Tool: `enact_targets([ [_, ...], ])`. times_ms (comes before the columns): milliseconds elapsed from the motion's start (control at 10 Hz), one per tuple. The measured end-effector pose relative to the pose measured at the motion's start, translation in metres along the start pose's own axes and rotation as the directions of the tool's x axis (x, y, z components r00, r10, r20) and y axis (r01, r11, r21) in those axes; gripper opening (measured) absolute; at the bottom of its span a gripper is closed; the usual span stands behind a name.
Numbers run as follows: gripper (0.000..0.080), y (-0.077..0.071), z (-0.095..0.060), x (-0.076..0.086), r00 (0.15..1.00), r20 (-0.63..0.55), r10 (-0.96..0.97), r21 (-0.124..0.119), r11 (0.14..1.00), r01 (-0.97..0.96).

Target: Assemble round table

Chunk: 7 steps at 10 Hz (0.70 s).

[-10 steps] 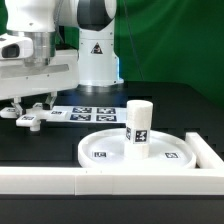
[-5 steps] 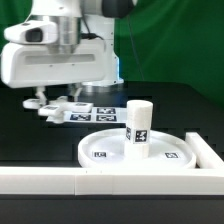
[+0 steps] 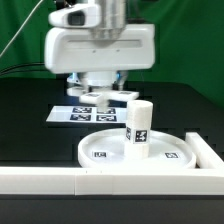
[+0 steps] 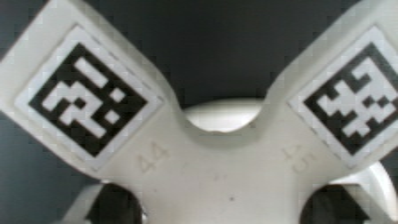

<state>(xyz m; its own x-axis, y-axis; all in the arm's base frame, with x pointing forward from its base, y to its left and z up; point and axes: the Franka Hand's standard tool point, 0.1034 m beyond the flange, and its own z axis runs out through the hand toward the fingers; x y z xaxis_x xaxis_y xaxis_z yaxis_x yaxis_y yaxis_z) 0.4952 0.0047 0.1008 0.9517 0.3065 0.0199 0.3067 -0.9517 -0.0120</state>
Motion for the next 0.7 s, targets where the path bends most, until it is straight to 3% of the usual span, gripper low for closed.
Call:
enact_targets([
  [200, 0.044, -0.011, -0.016, 0.028, 0.998, 0.015, 0.068, 0.012, 0.998, -0.068],
  [700, 0.0442, -0.016, -0.011, 0.029, 0.996, 0.016, 0.084, 0.009, 0.996, -0.084],
])
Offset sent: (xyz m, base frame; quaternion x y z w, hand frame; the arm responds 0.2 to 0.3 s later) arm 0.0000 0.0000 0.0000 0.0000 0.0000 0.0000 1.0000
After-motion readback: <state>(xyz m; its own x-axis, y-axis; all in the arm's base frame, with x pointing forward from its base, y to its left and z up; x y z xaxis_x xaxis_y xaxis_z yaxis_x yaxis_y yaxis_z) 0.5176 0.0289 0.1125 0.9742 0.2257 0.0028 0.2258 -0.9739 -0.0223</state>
